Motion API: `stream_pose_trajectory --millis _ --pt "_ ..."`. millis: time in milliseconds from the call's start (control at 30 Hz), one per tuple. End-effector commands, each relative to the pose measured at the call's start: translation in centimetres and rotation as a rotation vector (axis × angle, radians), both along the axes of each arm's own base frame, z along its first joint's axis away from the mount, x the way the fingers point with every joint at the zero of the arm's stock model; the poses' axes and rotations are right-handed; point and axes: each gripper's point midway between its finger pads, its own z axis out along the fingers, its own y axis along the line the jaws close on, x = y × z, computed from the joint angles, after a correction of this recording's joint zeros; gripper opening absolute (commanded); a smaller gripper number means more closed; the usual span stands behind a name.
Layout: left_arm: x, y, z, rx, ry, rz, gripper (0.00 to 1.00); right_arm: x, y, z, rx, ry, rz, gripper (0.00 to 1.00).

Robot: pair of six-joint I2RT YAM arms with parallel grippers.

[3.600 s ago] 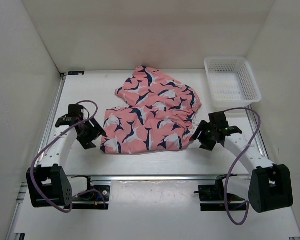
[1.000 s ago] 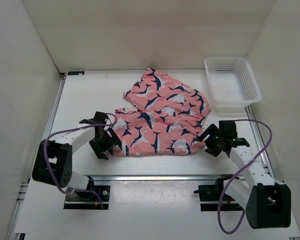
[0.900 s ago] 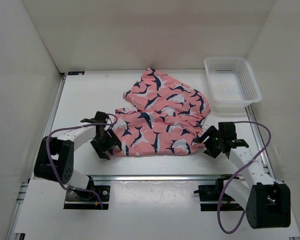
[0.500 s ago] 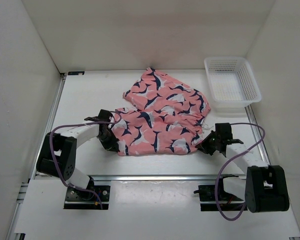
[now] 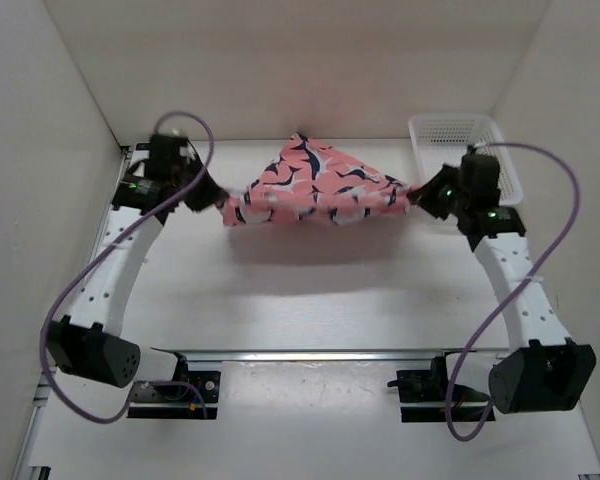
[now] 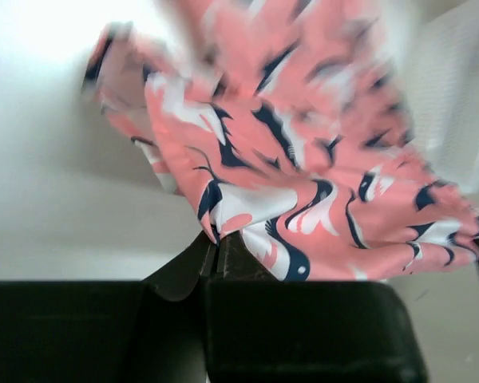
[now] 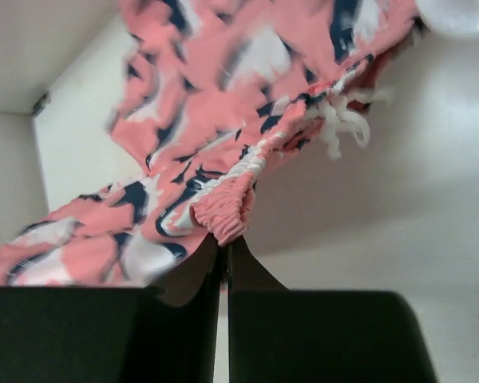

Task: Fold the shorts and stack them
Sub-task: Fold the shorts

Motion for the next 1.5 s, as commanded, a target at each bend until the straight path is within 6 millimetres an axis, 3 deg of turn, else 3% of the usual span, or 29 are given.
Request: stream_pose_trajectory --millis 0,33,67,100,133,167,200,267,300,400,533,600,667,733,867,900,1000,1067,1100,1133,1167,1200,1233,1267,1300,1333,1400,1433,1467 --pt "-1.5 2.8 11.9 0.035 -0.277 0.050 0.10 -1.3 -0.5 9.8 -0.089 -0.198 0.070 0.00" --pt "-1.9 3.1 14.1 0.041 -0.332 0.052 0.10 -1.9 -0.1 12.2 -0.084 -0.247 0.107 0.00" --pt "-3.1 3.5 18.4 0.020 -0.449 0.053 0.10 -3.0 0.1 13.8 -0.087 -0.264 0.130 0.00" --pt "-4.0 3.8 20.4 0.011 -0.506 0.065 0.10 -3.7 0.3 17.5 -0.103 -0.354 0.161 0.00" --pt "-4.9 4.2 22.2 0.013 -0.560 0.070 0.10 -5.1 0.5 19.7 -0.104 -0.412 0.186 0.00" --pt "-7.1 4.8 25.7 -0.015 -0.666 0.077 0.10 -6.4 1.0 20.8 -0.096 -0.432 0.229 0.00" --pt "-8.1 5.3 27.0 -0.008 -0.712 0.087 0.10 -7.7 1.2 23.6 -0.110 -0.512 0.256 0.00" --pt "-11.0 6.2 30.4 -0.005 -0.847 0.091 0.10 -9.9 1.4 25.6 -0.119 -0.560 0.292 0.00" --pt "-12.0 6.7 31.5 0.000 -0.892 0.099 0.10 -12.0 1.7 28.0 -0.119 -0.637 0.319 0.00" --pt "-15.2 7.7 34.2 0.009 -0.998 0.107 0.10 -15.9 2.2 31.2 -0.116 -0.747 0.370 0.00" --pt "-19.4 9.0 37.8 -0.002 -1.124 0.132 0.10 -20.6 3.2 34.2 -0.089 -0.859 0.459 0.00" --pt "-22.7 10.0 40.3 -0.016 -1.218 0.153 0.10 -22.8 3.6 35.3 -0.064 -0.892 0.489 0.00" --pt "-25.0 10.7 41.9 -0.031 -1.277 0.174 0.10 -23.5 3.9 35.6 -0.035 -0.893 0.506 0.00" --pt "-26.1 11.3 42.4 -0.031 -1.301 0.186 0.10 -25.1 4.2 36.1 0.005 -0.905 0.520 0.00" --pt "-26.6 11.2 43.1 -0.056 -1.329 0.170 0.10 -24.6 4.0 35.0 0.032 -0.858 0.483 0.00" --pt "-25.1 10.7 42.5 -0.051 -1.292 0.154 0.10 -24.2 3.8 34.5 0.041 -0.836 0.461 0.00" --pt "-21.9 10.0 40.6 -0.020 -1.205 0.152 0.10 -19.9 3.2 30.3 0.045 -0.684 0.381 0.00" --pt "-17.3 8.7 37.6 0.020 -1.084 0.130 0.10 -16.9 3.1 26.8 0.046 -0.585 0.355 0.00" --pt "-16.2 8.6 36.9 0.030 -1.063 0.135 0.10 -15.8 3.2 25.4 0.049 -0.546 0.354 0.00" --pt "-12.8 7.7 34.1 0.071 -0.970 0.114 0.10 -14.0 3.3 24.3 0.052 -0.515 0.354 0.00" --pt "-11.1 7.7 33.2 0.090 -0.943 0.137 0.10 -12.3 3.5 21.5 0.049 -0.441 0.357 0.00" --pt "-9.4 7.6 31.9 0.120 -0.904 0.140 0.10 -11.0 3.4 20.1 0.048 -0.404 0.346 0.00" --pt "-6.2 6.9 29.2 0.161 -0.820 0.129 0.10 -8.7 3.6 18.6 0.040 -0.378 0.351 0.00" --pt "-4.4 7.0 28.0 0.191 -0.784 0.138 0.10 -7.0 3.3 16.0 0.029 -0.318 0.322 0.00" --pt "-2.8 6.9 26.8 0.211 -0.747 0.129 0.10 -5.7 3.4 14.8 0.031 -0.291 0.321 0.00" --pt "0.6 7.1 24.4 0.232 -0.671 0.131 0.10 -3.0 3.6 12.8 0.026 -0.252 0.325 0.00" --pt "3.3 6.5 22.1 0.188 -0.601 0.079 0.10 -0.3 3.9 10.1 0.031 -0.181 0.324 0.00" --pt "4.7 7.2 21.2 0.185 -0.576 0.087 0.10 1.7 4.2 7.3 0.044 -0.096 0.332 0.00" --pt "6.8 7.0 19.2 0.164 -0.522 0.088 0.10 3.2 4.5 6.4 0.033 -0.088 0.326 0.00"
